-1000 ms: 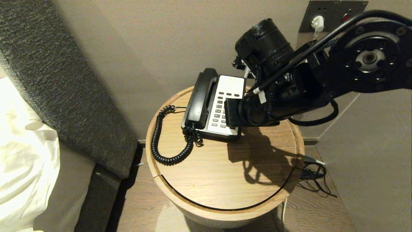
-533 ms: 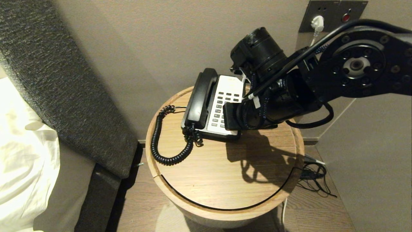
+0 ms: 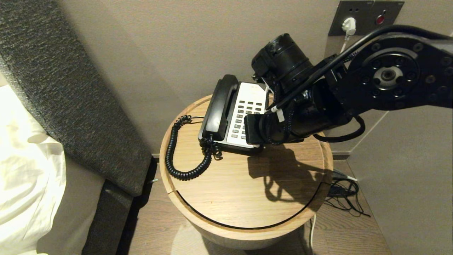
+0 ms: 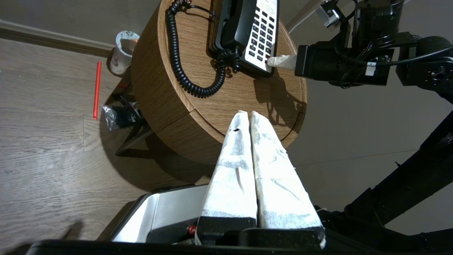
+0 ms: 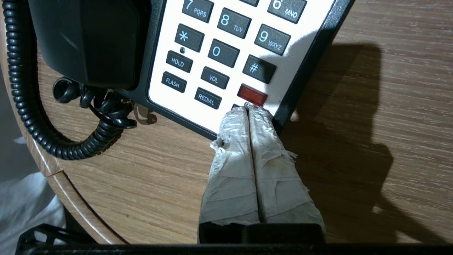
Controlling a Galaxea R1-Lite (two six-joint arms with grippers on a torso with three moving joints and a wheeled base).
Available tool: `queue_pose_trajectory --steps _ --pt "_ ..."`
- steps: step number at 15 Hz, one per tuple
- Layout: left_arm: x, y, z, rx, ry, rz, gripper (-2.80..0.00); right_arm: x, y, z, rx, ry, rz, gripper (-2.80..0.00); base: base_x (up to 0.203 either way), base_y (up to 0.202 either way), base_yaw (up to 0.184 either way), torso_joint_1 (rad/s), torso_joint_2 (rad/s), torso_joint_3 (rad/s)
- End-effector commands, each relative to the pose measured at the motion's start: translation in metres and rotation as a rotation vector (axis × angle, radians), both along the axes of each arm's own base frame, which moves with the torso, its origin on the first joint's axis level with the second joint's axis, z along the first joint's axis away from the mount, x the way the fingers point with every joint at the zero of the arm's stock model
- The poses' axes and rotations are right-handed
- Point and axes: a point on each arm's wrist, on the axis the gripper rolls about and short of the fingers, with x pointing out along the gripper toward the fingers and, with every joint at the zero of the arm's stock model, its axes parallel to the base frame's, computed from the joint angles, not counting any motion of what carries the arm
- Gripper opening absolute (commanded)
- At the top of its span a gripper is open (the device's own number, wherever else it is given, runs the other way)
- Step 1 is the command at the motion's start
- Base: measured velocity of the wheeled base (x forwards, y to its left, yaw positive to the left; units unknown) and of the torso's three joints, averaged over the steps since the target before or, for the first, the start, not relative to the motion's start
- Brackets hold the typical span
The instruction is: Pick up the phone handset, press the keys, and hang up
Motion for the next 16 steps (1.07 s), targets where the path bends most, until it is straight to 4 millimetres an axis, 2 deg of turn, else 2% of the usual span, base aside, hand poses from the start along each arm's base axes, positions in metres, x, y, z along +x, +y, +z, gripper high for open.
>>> queue_pose_trajectory --steps 1,4,6,8,10,11,13,16 --pt "0.001 0.0 -0.001 0.0 0.009 -0.001 -2.8 -0.006 -0.006 0.012 0.018 -0.018 -0.004 -2.8 0.0 0.0 0.0 0.0 0.0 0.0" --pt "-0.001 0.0 -0.01 0.008 0.025 0.015 -2.8 -0.03 -0.031 0.044 0.078 -0.069 -0.006 -2.8 0.0 0.0 0.0 0.0 0.0 0.0" --pt "-0.007 0.003 -0.017 0.007 0.016 0.04 -2.8 -0.055 -0.057 0.066 0.117 -0.11 -0.015 -2.8 0.0 0.0 0.0 0.0 0.0 0.0" --pt "-0.026 0.009 -0.027 -0.003 -0.028 0.083 -2.8 -0.087 -0.09 0.086 0.174 -0.158 -0.03 -2.8 0.0 0.0 0.0 0.0 0.0 0.0" --pt "-0.045 0.01 -0.039 -0.005 -0.058 0.205 -2.8 -0.127 -0.132 0.101 0.234 -0.218 -0.053 -2.8 0.0 0.0 0.0 0.0 0.0 0.0" --pt "-0.056 0.008 -0.047 -0.001 -0.067 0.277 -2.8 -0.149 -0.156 0.106 0.264 -0.247 -0.066 -2.8 0.0 0.0 0.0 0.0 0.0 0.0" --pt "-0.075 0.006 -0.067 0.022 -0.092 0.313 -2.8 -0.188 -0.202 0.106 0.317 -0.289 -0.103 -2.8 0.0 0.0 0.0 0.0 0.0 0.0" --pt "-0.08 0.003 -0.084 0.05 -0.089 0.32 -2.8 -0.236 -0.256 0.096 0.359 -0.326 -0.212 -2.8 0.0 0.0 0.0 0.0 0.0 0.0"
